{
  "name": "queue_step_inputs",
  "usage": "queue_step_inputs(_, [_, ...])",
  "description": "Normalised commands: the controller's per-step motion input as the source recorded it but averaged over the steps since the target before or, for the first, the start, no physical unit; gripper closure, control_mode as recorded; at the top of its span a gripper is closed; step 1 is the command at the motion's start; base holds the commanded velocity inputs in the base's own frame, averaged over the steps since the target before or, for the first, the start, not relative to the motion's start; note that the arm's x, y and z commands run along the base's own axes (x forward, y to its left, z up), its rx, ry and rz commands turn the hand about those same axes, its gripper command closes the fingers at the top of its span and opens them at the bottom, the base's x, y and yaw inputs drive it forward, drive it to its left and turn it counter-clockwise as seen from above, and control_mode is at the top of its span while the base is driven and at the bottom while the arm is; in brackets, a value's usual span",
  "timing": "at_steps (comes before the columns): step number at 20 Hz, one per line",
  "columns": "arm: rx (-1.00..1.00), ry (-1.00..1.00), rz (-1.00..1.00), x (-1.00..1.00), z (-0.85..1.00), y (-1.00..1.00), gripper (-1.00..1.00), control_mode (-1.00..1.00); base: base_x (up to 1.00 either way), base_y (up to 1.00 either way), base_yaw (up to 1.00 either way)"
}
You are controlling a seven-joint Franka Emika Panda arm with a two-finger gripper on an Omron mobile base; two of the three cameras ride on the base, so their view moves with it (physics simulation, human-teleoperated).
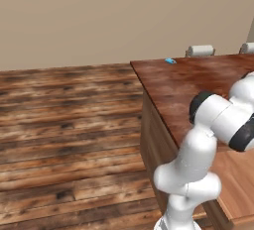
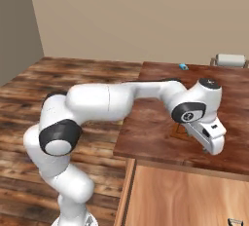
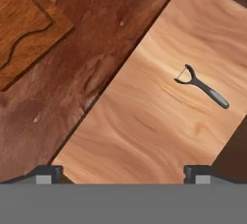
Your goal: Open the drawer on the right and place the cutting tools on the cutting board.
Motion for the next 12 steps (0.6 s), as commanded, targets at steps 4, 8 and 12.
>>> queue_step_inputs(4, [-0.14,0.0,0.01,-0.98,0.0,0.0,-1.0,-1.0,0.0,0.0,0.0])
queue_step_inputs(8, [-0.13,0.0,0.05,-0.54,-0.01,-0.01,-1.0,-1.0,0.0,0.0,0.0])
queue_step_inputs(12, [-0.13,0.0,0.07,-0.08,-0.12,-0.1,-1.0,-1.0,0.0,0.0,0.0])
